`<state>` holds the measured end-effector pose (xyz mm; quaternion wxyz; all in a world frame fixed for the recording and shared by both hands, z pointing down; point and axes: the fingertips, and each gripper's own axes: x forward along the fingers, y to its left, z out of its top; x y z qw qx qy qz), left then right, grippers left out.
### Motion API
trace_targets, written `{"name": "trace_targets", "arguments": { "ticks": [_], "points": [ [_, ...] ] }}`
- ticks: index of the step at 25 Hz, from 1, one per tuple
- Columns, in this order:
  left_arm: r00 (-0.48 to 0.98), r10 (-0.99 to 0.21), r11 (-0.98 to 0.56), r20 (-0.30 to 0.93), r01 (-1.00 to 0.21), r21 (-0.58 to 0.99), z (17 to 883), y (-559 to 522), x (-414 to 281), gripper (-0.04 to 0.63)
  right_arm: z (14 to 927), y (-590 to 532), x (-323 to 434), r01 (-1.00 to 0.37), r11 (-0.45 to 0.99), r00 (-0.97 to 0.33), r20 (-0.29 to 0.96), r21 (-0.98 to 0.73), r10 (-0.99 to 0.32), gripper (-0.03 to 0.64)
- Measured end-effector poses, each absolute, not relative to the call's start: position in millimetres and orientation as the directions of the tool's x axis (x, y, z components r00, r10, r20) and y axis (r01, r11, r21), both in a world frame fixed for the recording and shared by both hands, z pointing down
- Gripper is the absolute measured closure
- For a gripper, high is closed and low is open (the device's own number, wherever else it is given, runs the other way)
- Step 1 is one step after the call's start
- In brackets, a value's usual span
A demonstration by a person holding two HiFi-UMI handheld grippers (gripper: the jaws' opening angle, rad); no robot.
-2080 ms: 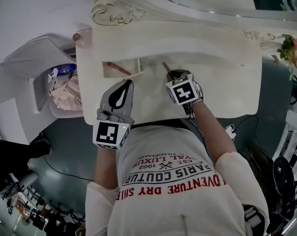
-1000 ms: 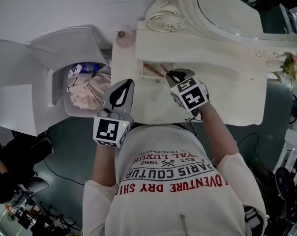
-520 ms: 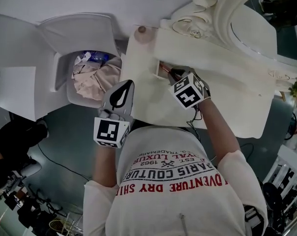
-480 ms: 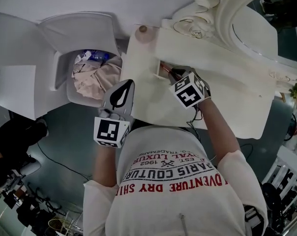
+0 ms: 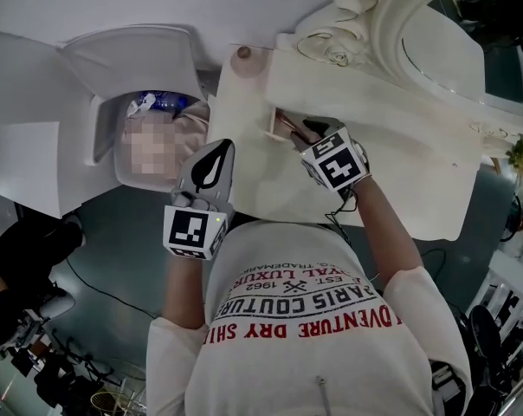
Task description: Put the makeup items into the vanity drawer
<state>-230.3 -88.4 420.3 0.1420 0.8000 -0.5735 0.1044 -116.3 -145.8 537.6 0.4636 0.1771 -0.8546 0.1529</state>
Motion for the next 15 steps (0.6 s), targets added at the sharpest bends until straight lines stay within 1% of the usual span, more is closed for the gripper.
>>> {"name": "trace_targets", "arguments": {
  "ticks": [4,9,15],
  "points": [
    [0.360,-0.879,-0.346,0.313,-0.933,0.102,413.2,-95.4,-214.8,0.586,526.1,-142.7,-96.6,-0.485,0.869,-0.508,0.839,-0.093,-0.194,0.486],
    [0.437,-0.851,-0.425,0.293,-0.899,0.105,407.1,-104.0,-184.1,0.586,516.9,-139.7,-56.5,-0.571,0.818,-0.480,0.838,-0.072,-0.261,0.486],
    [0.550,-0.779,-0.540,0.301,-0.832,0.126,414.4,-109.8,-134.5,0.586,531.4,-114.6,10.7,-0.697,0.713,-0.413,0.857,-0.081,-0.307,0.468]
  ]
}}
